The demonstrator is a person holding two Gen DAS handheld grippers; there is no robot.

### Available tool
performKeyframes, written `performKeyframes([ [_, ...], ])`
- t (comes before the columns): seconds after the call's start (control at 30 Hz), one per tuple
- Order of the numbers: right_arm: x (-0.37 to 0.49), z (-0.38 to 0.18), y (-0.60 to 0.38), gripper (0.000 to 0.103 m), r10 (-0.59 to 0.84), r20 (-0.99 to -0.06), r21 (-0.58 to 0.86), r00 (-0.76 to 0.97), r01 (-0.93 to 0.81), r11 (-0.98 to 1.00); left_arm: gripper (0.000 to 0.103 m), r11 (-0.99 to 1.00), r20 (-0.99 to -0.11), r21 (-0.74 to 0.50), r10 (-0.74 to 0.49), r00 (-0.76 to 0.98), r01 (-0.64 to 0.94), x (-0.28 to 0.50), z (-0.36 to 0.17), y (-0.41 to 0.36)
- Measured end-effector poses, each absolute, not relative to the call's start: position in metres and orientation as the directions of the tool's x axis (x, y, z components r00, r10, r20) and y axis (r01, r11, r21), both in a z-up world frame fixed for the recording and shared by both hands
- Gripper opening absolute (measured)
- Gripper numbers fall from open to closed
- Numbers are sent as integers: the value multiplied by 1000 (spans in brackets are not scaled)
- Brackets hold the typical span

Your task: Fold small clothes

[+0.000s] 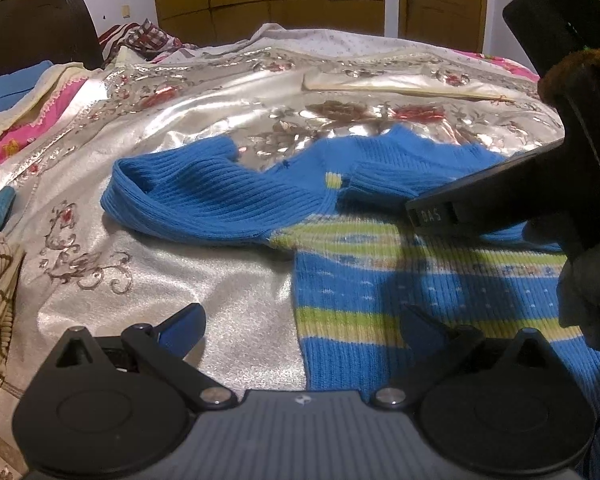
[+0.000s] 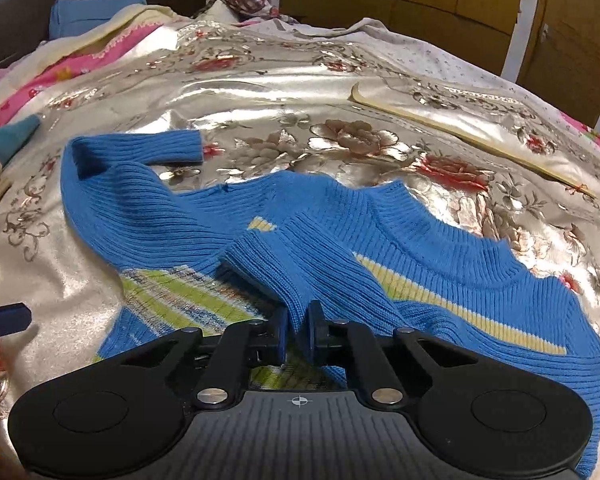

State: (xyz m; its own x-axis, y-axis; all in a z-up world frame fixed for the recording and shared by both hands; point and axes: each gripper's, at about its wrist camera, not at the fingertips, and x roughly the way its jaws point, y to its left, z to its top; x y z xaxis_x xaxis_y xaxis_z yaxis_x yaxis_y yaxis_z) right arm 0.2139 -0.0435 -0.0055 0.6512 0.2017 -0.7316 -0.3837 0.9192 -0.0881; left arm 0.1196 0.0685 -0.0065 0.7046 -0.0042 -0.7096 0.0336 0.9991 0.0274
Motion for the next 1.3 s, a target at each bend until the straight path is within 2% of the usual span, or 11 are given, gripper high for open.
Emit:
performKeyframes([
  [0.27, 215, -10, -41, 13, 192, -732, -103, 654, -384, 918, 103, 999, -718, 25, -10, 696, 40, 122, -9, 68],
  [1.3, 214, -10, -38, 17, 173, -735, -120, 656, -376, 919, 103, 998, -722, 37, -12, 692, 56, 121, -12, 64],
])
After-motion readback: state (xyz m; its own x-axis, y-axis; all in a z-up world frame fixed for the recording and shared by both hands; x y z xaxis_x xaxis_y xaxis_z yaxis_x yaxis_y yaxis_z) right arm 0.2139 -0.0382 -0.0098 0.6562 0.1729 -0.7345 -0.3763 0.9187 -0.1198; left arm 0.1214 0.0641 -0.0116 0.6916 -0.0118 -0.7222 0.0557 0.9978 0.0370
